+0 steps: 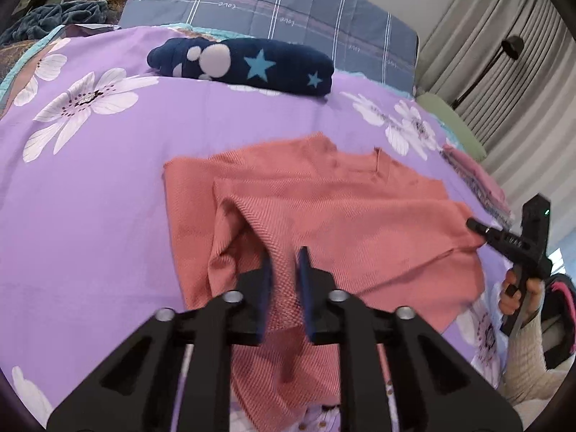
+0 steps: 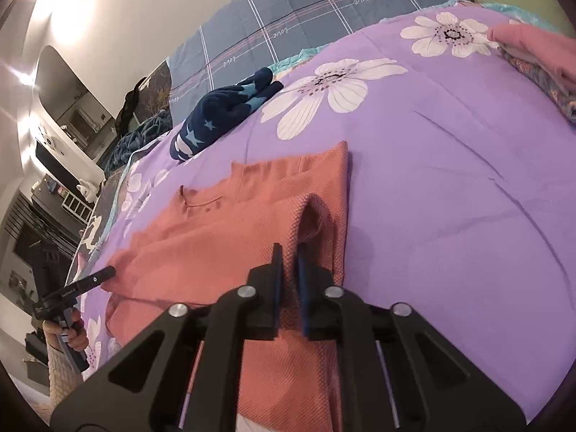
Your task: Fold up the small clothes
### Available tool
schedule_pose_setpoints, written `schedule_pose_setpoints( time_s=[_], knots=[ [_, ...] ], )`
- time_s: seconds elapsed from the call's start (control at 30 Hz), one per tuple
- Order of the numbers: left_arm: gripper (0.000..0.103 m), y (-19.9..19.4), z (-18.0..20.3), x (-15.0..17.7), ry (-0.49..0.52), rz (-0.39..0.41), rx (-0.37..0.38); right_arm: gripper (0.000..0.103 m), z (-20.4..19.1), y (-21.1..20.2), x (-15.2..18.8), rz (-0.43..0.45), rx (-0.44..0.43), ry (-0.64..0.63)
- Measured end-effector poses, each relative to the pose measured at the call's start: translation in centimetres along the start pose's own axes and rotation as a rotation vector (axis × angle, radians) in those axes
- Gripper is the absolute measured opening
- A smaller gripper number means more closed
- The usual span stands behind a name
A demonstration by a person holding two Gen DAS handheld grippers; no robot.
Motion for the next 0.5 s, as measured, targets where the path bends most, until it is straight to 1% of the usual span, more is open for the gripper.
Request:
schedule_pose_setpoints(
  time_s=[0.03,0.1,0.17,0.2,0.27,0.3,0.33,0.37,0.4,0.43,0.47,0.5],
  knots=[
    [0.009,-0.1,0.0,0.0,-0.002,-0.004,0.001,0.005,-0.1,-0.2,-0.2,0.008,-0.008,0.001],
    [0.008,-0.4,0.2,-0.1,-0.014,0.001,0.034,0.005,-0.3,-0.7,-0.8,0.031,-0.026,0.017],
    [0.008,-0.6,0.5,-1.4,-0.019,0.030,0.058,0.005,-0.3,-0.5,-2.2,0.047,-0.043,0.044],
    [0.008,-0.6,0.5,-2.3,-0.023,0.048,0.055,0.005,-0.1,-0.2,-3.1,0.056,-0.044,0.056],
    [0.008,-0.2,-0.1,-5.2,-0.051,0.107,0.032,0.004,0.5,0.9,-5.8,0.100,-0.021,0.096],
    [0.009,0.4,-0.9,-7.1,-0.067,0.157,-0.013,0.008,1.1,1.8,-7.1,0.123,0.006,0.118],
    [0.018,0.9,-1.6,-8.2,-0.067,0.199,-0.071,0.019,1.6,2.4,-7.8,0.133,0.037,0.129],
    [0.031,1.6,-2.4,-9.0,-0.065,0.229,-0.141,0.046,2.6,3.6,-8.8,0.125,0.107,0.146],
    [0.049,2.6,-3.6,-9.6,-0.066,0.239,-0.260,0.047,3.1,4.2,-9.0,0.113,0.137,0.159],
    [0.050,3.2,-4.1,-9.7,-0.068,0.232,-0.302,0.042,3.4,4.6,-8.9,0.096,0.141,0.171],
    [0.050,3.5,-4.5,-9.6,-0.069,0.221,-0.297,0.042,3.5,4.6,-8.6,0.083,0.120,0.163],
    [0.051,3.6,-4.6,-9.3,-0.067,0.214,-0.271,0.042,3.4,4.5,-8.2,0.078,0.107,0.135]
  ],
)
Point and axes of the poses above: each gripper's, at about its wrist camera, not at the fingertips, and y roughly the way its jaws point, z to its right, x to its underside, the point moved 2 cm from there along y, roughly the way its jaws point, and after that the axes turned 13 degrees about z, right-handed, at the moved point
